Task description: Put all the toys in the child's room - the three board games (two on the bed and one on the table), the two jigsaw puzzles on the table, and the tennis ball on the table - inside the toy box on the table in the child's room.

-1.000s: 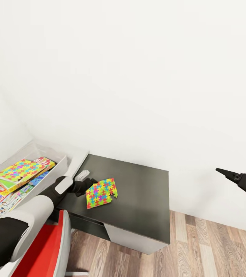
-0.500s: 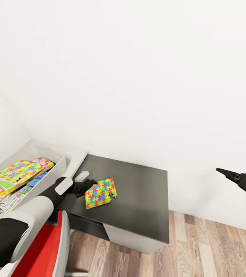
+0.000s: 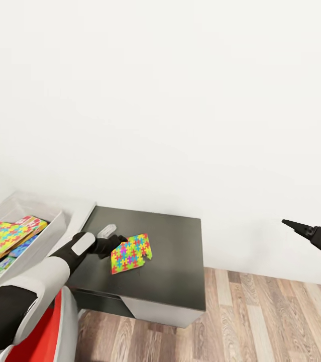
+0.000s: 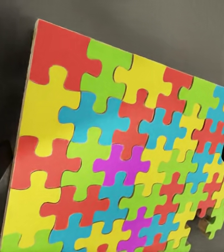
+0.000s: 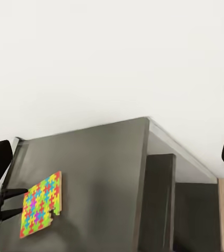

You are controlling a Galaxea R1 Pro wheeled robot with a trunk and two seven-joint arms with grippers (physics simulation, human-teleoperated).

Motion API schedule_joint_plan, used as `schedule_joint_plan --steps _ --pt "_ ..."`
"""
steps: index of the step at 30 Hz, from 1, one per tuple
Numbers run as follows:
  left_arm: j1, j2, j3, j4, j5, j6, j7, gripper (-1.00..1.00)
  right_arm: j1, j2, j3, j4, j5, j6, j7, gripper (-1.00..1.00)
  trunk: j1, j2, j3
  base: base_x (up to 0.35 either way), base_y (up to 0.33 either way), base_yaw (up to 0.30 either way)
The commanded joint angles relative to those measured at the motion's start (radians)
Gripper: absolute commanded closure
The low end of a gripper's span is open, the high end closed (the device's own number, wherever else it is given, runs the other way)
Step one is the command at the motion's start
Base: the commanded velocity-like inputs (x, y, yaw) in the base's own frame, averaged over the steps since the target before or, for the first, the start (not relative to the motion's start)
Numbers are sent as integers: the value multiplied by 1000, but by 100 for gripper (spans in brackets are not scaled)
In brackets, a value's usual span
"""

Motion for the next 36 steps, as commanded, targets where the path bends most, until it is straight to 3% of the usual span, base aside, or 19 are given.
schedule_joint_plan --steps 1,36 --pt "0 1 -5 -3 11 3 9 -100 -2 0 -1 0 9 4 10 -100 1 -2 -2 0 0 -276" --pt "-1 0 -4 -5 13 3 9 -100 -2 1 -1 0 9 4 10 -100 1 -2 -2 0 0 -187"
